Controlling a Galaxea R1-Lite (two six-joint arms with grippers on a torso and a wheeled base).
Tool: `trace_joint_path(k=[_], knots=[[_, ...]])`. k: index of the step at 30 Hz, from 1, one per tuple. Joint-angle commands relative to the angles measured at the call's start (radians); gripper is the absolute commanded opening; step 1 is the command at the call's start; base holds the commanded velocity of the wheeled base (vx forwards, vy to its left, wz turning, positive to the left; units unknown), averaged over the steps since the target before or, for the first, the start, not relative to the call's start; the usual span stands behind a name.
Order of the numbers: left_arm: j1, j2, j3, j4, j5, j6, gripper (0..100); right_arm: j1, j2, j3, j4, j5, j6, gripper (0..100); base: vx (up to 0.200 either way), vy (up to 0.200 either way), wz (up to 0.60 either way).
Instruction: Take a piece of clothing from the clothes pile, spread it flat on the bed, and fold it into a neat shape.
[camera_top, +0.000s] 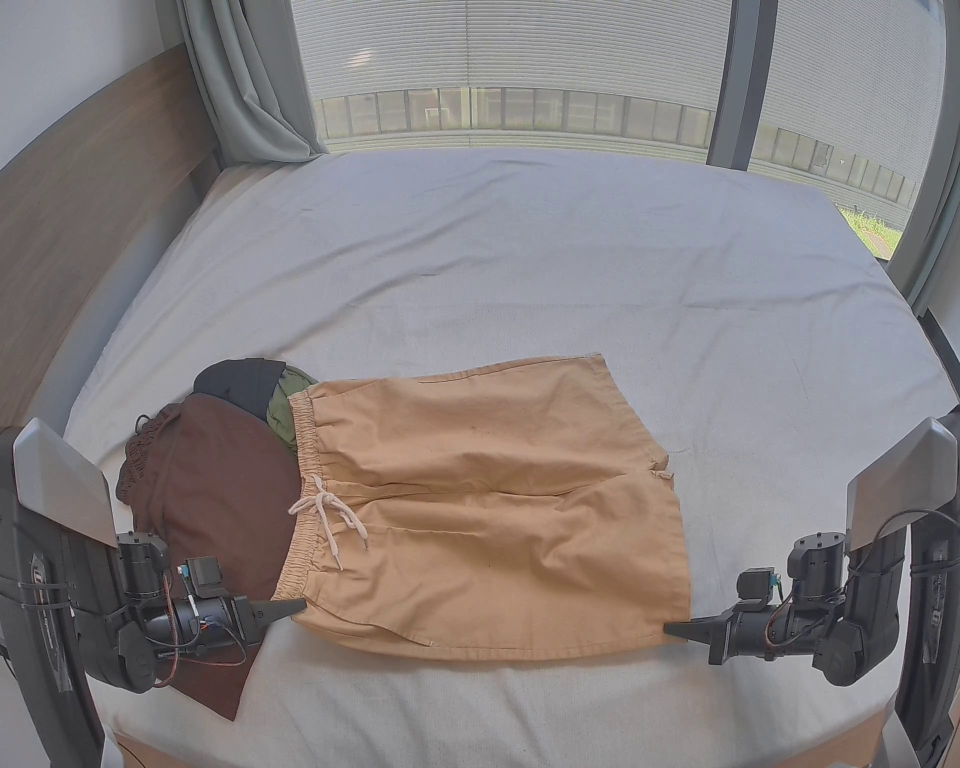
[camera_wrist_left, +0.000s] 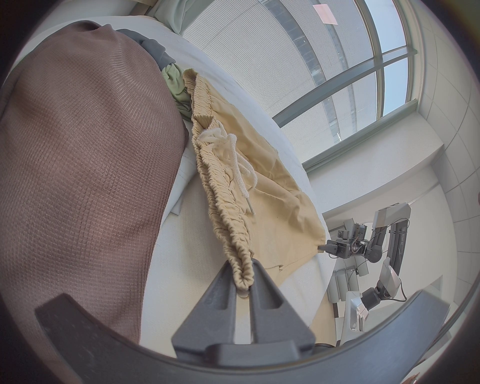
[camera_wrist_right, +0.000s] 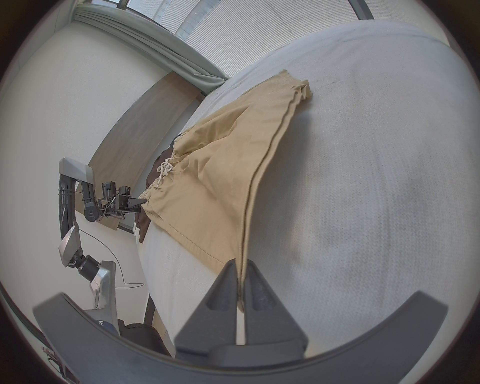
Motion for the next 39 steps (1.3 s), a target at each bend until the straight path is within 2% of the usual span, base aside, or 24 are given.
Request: trace_joint_path(k=[1,9,19,24,33,39], knots=[[0.001,-0.014,0.023,-0.001,0.000,0.007,0,0.000,-0.017,0.024,-0.001,0.001,-0.005,0,0.000,0.000,0.00],[0.010,-0.014,0.077,0.000,-0.031,0.073,0,0.002,-0.015,0.070,-0.001,0.001,-0.009,0,0.000,0.000,0.00],[0.022,-0.014,0.102,0.000,-0.032,0.082,0,0.000,-0.014,0.090,-0.001,0.001,-0.028,0,0.000,0.000,0.00],[0.044,-0.006,0.132,0.000,-0.032,0.153,0,-0.009,-0.003,0.115,-0.002,0.001,-0.143,0,0.000,0.000,0.00],[0.053,0.005,0.175,0.000,-0.069,0.237,0,-0.006,-0.004,0.132,-0.002,0.001,-0.166,0,0.000,0.000,0.00],[0.065,0.023,0.184,0.002,-0.086,0.309,0,-0.012,-0.001,0.148,-0.002,0.002,-0.232,0,0.000,0.000,0.00]])
